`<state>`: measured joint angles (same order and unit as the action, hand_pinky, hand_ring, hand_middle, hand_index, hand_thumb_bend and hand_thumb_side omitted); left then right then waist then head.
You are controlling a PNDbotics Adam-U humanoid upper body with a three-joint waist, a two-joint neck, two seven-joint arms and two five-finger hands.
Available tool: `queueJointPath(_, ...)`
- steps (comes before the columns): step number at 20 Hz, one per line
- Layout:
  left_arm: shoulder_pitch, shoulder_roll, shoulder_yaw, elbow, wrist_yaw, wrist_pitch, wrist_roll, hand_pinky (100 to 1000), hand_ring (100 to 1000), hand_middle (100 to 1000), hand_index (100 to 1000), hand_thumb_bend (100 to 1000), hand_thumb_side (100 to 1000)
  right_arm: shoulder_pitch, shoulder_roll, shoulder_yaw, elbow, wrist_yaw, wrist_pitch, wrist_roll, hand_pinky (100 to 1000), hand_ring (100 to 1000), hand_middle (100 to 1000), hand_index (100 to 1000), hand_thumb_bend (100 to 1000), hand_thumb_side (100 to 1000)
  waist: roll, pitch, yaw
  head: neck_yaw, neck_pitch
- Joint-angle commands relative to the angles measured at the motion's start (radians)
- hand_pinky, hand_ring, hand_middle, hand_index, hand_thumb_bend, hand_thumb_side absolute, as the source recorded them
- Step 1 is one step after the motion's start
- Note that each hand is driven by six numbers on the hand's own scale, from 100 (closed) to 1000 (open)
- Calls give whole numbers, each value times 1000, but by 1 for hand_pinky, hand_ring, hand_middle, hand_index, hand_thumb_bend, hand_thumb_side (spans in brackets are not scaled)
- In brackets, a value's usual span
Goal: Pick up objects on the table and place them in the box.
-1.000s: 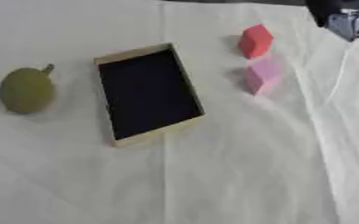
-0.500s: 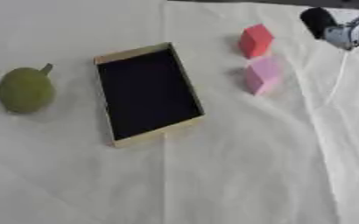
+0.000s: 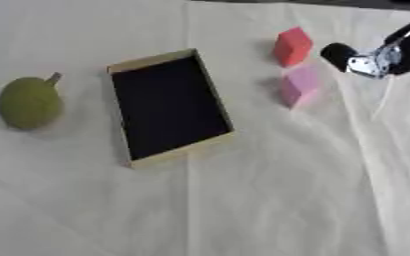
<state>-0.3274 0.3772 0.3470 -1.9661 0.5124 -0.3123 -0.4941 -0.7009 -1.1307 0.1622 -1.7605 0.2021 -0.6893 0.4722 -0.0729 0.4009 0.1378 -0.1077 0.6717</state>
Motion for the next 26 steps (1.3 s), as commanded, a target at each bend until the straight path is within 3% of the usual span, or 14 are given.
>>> queueJointPath(1, -12, 18, -1, -8, 8, -1, -6, 757, 813, 756, 840, 100, 672, -19, -36, 5, 26, 28, -117, 113, 932, 999, 888, 955, 143, 572, 5, -24, 2, -1, -8)
queueJointPath(17, -18, 20, -4, 3, 15, -7, -18, 756, 808, 752, 839, 100, 672, -35, -5, 68, 157, 123, -136, 149, 940, 1000, 890, 965, 136, 623, 9, -16, 11, -3, -11)
queueJointPath(26, -18, 20, -5, 8, 19, -7, -25, 756, 808, 749, 839, 100, 672, -39, 11, 88, 201, 185, -121, 123, 942, 1000, 904, 1000, 259, 648, 10, -14, 12, -4, -12)
